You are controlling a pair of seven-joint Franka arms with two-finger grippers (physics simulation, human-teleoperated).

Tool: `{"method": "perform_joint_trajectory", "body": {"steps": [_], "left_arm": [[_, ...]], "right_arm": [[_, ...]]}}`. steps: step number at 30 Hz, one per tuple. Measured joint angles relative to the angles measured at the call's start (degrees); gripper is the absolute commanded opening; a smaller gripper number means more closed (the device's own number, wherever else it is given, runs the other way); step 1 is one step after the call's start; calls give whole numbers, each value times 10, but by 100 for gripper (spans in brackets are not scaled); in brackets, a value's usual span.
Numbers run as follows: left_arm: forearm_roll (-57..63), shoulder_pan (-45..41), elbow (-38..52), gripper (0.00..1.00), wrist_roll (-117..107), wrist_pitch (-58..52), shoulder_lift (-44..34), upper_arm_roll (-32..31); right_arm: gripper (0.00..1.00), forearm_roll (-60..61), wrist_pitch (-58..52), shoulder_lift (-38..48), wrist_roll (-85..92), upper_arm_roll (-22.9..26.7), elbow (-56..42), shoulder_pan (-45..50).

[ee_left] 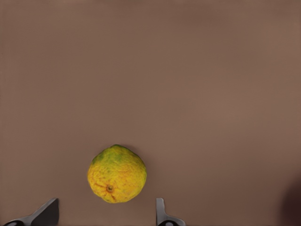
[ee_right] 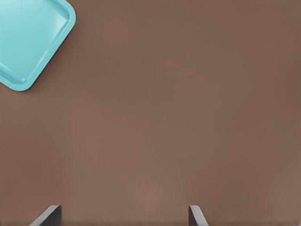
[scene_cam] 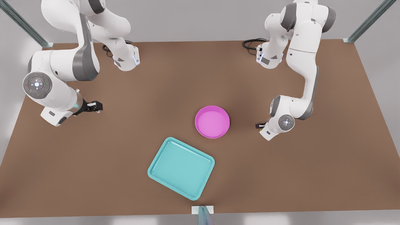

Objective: Place the orange on the plate with the left arm and the plate on the tray with the right arm

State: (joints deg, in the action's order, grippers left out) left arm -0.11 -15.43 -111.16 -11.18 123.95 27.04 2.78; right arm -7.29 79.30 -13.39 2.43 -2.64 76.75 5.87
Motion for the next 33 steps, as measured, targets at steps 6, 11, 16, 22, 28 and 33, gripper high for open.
{"method": "perform_joint_trajectory", "body": {"steps": [6,11,16,22,28,33], "left_arm": [[-1,1,-3,100,-3,47,20,1],[-1,1,-3,100,-5,63,35,1],[-1,1,-4,100,-6,70,56,1],[0,1,-4,71,-8,74,64,1],[4,2,-3,66,-14,76,61,1],[4,-7,0,66,-22,52,25,1]], "right_arm": [[100,0,0,-3,0,0,0,0],[100,0,0,-4,0,0,1,-1],[100,0,0,-5,0,0,2,-1],[100,0,0,-5,0,0,2,-1],[100,0,0,-6,0,0,2,-2],[100,0,0,-6,1,1,2,-4]]}}
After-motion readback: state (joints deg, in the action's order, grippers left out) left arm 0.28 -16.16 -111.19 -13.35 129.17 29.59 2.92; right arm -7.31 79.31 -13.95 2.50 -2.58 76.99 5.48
